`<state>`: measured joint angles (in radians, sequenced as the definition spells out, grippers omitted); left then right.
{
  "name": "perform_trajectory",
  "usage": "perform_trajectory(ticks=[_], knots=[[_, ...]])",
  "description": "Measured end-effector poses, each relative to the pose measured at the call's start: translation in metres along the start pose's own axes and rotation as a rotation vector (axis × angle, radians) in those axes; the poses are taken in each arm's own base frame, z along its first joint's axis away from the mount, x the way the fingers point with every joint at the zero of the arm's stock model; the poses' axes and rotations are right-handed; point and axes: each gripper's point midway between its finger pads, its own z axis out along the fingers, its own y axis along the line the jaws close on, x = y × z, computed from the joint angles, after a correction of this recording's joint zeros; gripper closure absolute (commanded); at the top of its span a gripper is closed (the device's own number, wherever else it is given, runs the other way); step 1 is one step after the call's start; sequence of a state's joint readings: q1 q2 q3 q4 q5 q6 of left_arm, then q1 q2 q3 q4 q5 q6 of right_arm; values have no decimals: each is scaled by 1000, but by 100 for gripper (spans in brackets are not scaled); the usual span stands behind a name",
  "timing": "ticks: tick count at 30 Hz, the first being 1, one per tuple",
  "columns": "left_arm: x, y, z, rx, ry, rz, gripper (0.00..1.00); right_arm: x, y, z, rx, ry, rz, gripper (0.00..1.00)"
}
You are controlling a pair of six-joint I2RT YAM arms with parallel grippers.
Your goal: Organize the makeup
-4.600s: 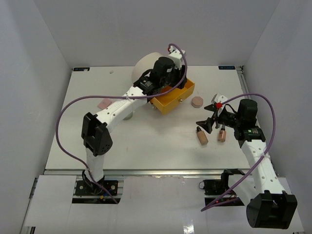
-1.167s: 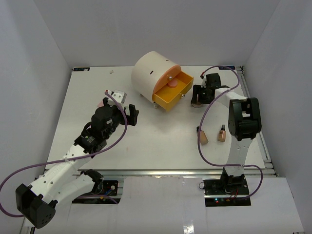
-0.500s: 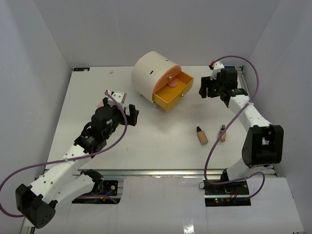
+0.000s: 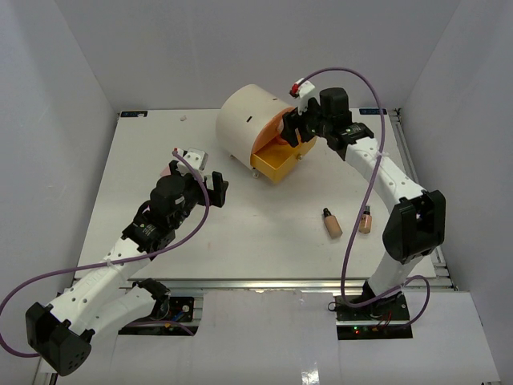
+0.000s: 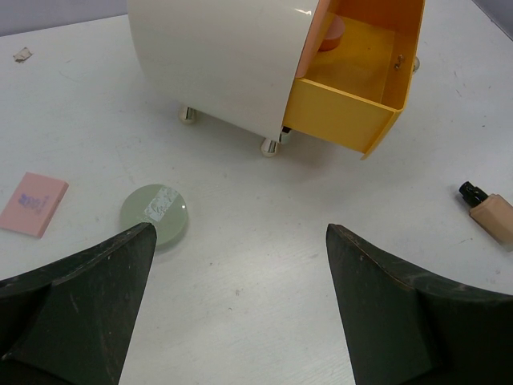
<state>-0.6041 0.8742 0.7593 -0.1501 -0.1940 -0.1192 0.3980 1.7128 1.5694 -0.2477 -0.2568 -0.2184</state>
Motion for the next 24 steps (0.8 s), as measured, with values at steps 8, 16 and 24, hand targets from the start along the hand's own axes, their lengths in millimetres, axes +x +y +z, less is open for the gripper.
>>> perform_trajectory(ticks=[8,16,24], knots=[[0,0,0,0,1,3,2,30,19,20,-46,102,-25,27],[1,0,1,0,3,4,2,35,21,20,-51,113,-52,15],[6,0,5,-2,22,11,2,29,24,5,-49,97,-67,12]])
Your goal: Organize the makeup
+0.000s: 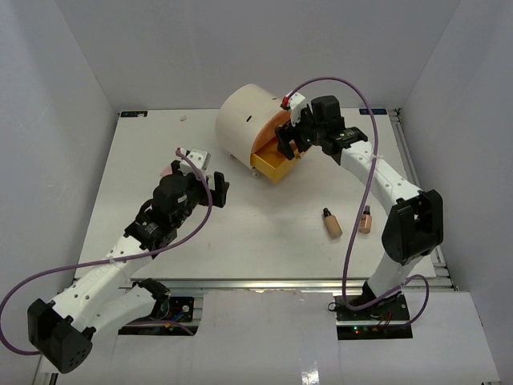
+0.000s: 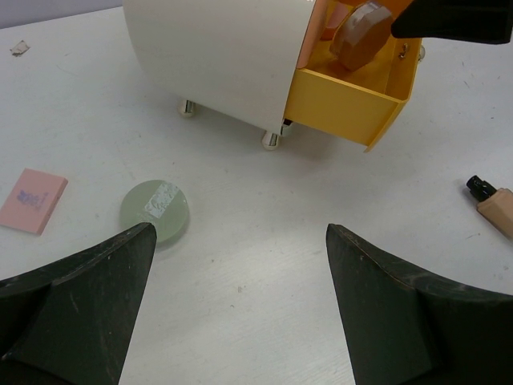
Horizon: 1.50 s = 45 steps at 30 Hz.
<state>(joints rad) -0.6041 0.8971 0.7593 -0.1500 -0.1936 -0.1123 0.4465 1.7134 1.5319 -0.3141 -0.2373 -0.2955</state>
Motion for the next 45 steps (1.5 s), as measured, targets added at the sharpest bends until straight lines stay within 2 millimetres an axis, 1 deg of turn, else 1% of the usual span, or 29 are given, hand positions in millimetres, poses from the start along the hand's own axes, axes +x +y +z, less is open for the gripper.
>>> perform_trajectory(ticks=[2,4,5,7,8,11,14,16,17,20,21,25,29,32,36,45], knots=[[4,0,2,-2,13,3,2,-4,2,-8,3,-15,-5,12],[9,0,5,-4,31,6,2,-8,5,-19,5,-34,-14,5],[12,0,7,-5,41,8,2,-10,6,-25,5,-45,-21,3],[19,0,11,-9,66,12,2,-14,12,-40,-4,-78,-45,9],[23,1,14,-13,81,13,2,-14,17,-49,-17,-98,-59,10],[41,8,24,-39,145,9,2,-7,38,-87,-100,-170,-89,10],[60,24,35,-83,213,-19,2,5,47,-125,-151,-254,-98,10],[73,35,43,-110,260,-49,2,19,50,-140,-178,-312,-91,10],[79,41,48,-122,289,-73,2,29,50,-145,-188,-328,-80,10],[93,59,68,-156,357,-138,2,52,55,-154,-227,-347,-32,10],[99,66,74,-171,386,-158,2,54,55,-156,-237,-356,-21,10],[119,83,105,-207,473,-211,2,48,62,-163,-290,-403,-26,10],[140,86,121,-220,554,-221,2,41,67,-168,-318,-435,-44,10],[148,87,127,-226,589,-220,2,39,68,-170,-325,-444,-50,10],[149,91,137,-242,604,-210,2,39,69,-170,-334,-446,-52,10],[152,102,138,-290,617,-170,2,39,69,-170,-336,-447,-52,10]])
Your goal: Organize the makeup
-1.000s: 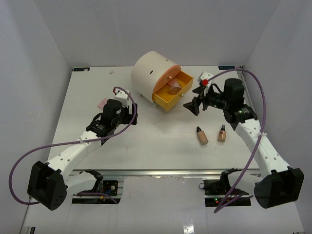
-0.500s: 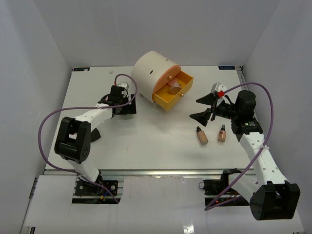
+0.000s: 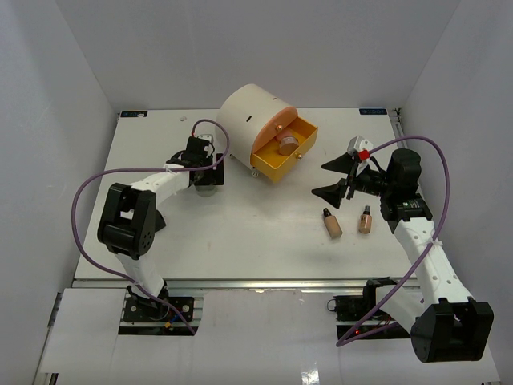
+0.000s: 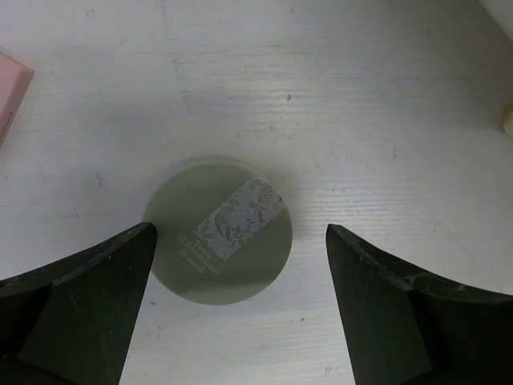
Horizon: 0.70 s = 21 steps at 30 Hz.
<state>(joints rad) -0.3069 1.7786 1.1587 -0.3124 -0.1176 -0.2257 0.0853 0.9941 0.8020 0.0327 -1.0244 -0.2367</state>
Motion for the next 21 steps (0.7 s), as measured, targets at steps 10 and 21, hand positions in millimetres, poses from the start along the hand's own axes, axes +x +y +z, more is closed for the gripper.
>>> perform_trajectory(ticks=[10,21], knots=[[0,8,0,-38,-9,21,2,2,-2,0,5,3,5,10],[3,14,3,-66,-2,46,2,7,-4,-1,11,9,19,10]])
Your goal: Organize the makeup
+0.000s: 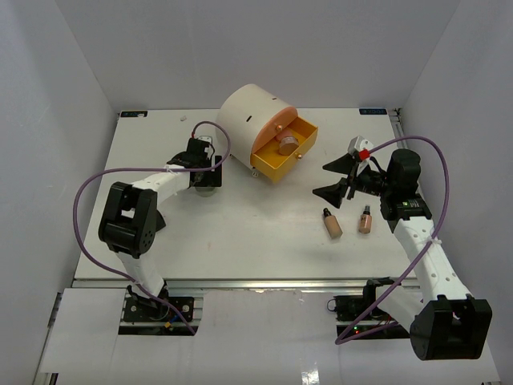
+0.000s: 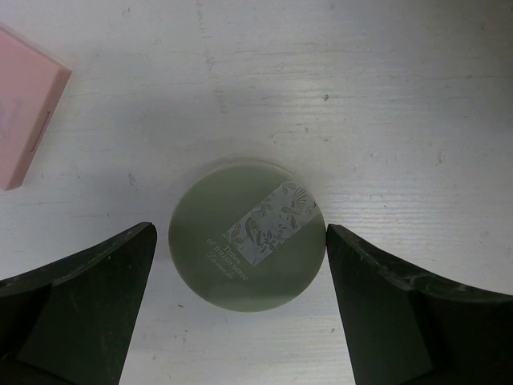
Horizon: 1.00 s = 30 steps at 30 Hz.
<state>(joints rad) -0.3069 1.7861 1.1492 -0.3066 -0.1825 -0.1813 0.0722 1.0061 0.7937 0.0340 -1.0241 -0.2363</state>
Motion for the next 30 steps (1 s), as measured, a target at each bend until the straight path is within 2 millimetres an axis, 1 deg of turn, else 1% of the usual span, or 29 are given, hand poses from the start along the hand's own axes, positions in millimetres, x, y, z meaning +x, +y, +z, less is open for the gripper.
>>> perform_trajectory(ticks=[4,8,11,15,16,17,19,21,23,25,26,27,29,30], knots=[[8,0,6,-4,24,6,2,2,0,0,0,3,7,10],[14,1,11,-8,46,9,12,2,0,0,1,3,7,10],[16,1,12,-11,51,9,24,3,-1,-1,5,3,7,10],[16,1,12,-14,51,7,56,3,-2,-1,6,3,8,10],[16,2,12,-16,51,5,67,3,-2,-1,6,3,8,10],[16,2,12,-19,51,2,74,3,-2,-1,7,3,8,10],[16,3,11,-23,51,-4,85,3,-2,-2,9,3,9,10],[15,3,7,-24,51,-13,90,3,-3,-3,11,2,9,10],[11,3,-4,-16,34,-29,94,3,-4,-3,13,2,10,10],[-1,1,-27,11,-27,-49,95,3,-4,-3,13,2,9,10],[-9,-2,-45,31,-70,-55,95,3,-4,-3,13,2,9,10],[-20,-7,-67,56,-128,-57,95,2,-4,-3,12,1,9,10],[-45,-25,-111,126,-262,-51,95,2,-4,-3,12,1,11,10],[-58,-37,-135,172,-334,-42,96,2,-4,-4,12,1,11,10]])
